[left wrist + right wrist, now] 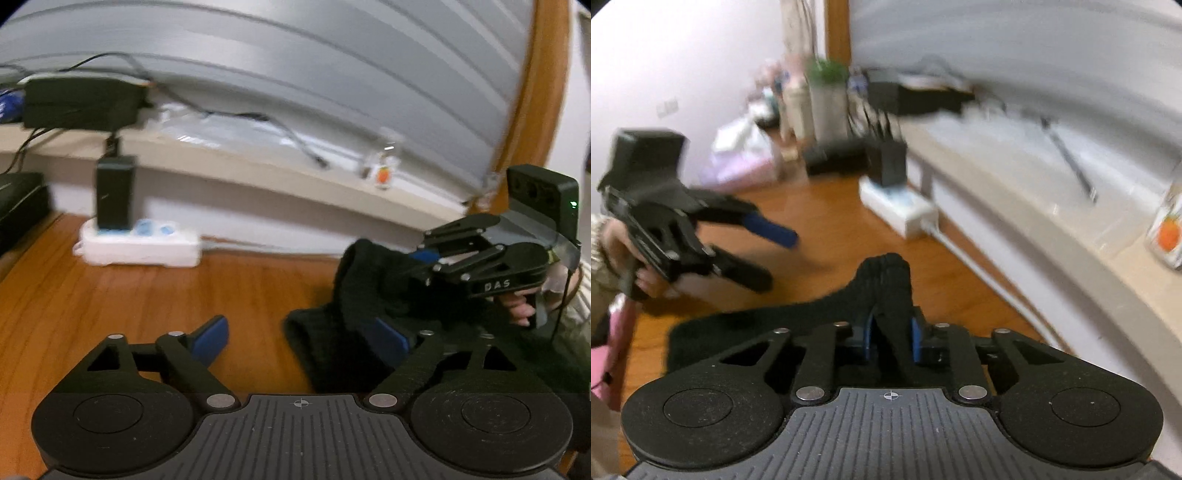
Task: Fold clothes
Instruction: 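Grasp the folded sweatpants edge with the right tool while the left tool grasps beside it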
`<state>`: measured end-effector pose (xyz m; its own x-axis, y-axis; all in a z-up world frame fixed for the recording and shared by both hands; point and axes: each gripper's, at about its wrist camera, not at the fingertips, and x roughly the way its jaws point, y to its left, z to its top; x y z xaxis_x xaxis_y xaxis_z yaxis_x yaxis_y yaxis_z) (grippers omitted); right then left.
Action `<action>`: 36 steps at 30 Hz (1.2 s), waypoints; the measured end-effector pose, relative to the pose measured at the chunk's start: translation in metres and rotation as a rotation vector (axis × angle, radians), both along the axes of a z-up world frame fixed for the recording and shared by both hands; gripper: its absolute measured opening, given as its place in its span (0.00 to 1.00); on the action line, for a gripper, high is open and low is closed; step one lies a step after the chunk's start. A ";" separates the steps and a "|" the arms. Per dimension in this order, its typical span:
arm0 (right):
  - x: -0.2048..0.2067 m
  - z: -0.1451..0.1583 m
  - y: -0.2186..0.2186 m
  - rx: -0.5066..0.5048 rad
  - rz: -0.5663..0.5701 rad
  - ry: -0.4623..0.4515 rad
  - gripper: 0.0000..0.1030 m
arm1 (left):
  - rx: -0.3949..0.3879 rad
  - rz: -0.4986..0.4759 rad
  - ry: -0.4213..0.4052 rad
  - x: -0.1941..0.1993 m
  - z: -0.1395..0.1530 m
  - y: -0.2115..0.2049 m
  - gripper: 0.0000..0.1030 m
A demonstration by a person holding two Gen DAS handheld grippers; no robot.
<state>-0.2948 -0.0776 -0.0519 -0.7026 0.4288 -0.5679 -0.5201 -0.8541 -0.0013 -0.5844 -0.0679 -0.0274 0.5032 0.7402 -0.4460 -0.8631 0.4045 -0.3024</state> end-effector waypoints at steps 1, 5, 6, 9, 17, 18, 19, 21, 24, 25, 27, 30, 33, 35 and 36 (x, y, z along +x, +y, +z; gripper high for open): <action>0.004 0.005 -0.009 0.026 0.001 0.023 0.17 | 0.012 -0.026 -0.010 0.003 0.001 -0.002 0.86; 0.017 0.026 -0.039 0.107 0.003 0.089 0.17 | 0.003 -0.140 -0.039 0.020 0.002 -0.004 0.87; 0.020 0.032 -0.046 0.120 0.003 0.103 0.17 | -0.007 -0.157 -0.043 0.025 0.000 -0.003 0.87; 0.023 0.043 -0.060 0.159 -0.003 0.116 0.17 | -0.051 -0.188 -0.055 0.034 -0.005 0.000 0.87; 0.017 0.057 -0.082 0.212 -0.008 0.125 0.16 | -0.117 -0.255 -0.075 0.031 -0.011 -0.035 0.65; 0.016 0.058 -0.082 0.210 -0.011 0.130 0.16 | -0.124 -0.267 -0.074 0.031 -0.011 -0.041 0.64; 0.015 0.059 -0.081 0.207 -0.015 0.134 0.16 | -0.123 -0.273 -0.067 0.032 -0.012 -0.048 0.55; 0.012 0.059 -0.079 0.203 -0.024 0.138 0.16 | -0.120 -0.276 -0.053 0.032 -0.010 -0.062 0.33; -0.002 0.050 -0.072 0.179 -0.020 0.113 0.16 | -0.094 -0.279 -0.039 0.030 0.000 -0.089 0.26; -0.008 0.043 -0.068 0.161 -0.015 0.103 0.16 | -0.092 -0.277 -0.027 0.029 0.001 -0.095 0.26; -0.021 0.031 -0.062 0.124 -0.005 0.083 0.17 | -0.090 -0.273 -0.003 0.028 0.003 -0.106 0.26; -0.044 -0.003 -0.050 0.058 0.001 0.010 0.21 | -0.130 -0.256 0.011 0.025 -0.003 -0.113 0.33; -0.062 -0.033 -0.038 -0.002 0.001 -0.047 0.26 | -0.154 -0.235 -0.006 0.017 -0.008 -0.113 0.40; -0.060 -0.034 -0.032 -0.017 -0.008 -0.013 0.26 | -0.150 -0.217 -0.008 0.014 -0.005 -0.113 0.45; -0.058 -0.034 -0.029 -0.025 -0.013 0.004 0.26 | -0.144 -0.207 -0.003 0.014 -0.003 -0.113 0.47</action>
<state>-0.3532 -0.1071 -0.0860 -0.6995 0.4236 -0.5756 -0.5310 -0.8471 0.0219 -0.5707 -0.1813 -0.0301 0.6386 0.5503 -0.5380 -0.7656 0.5247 -0.3721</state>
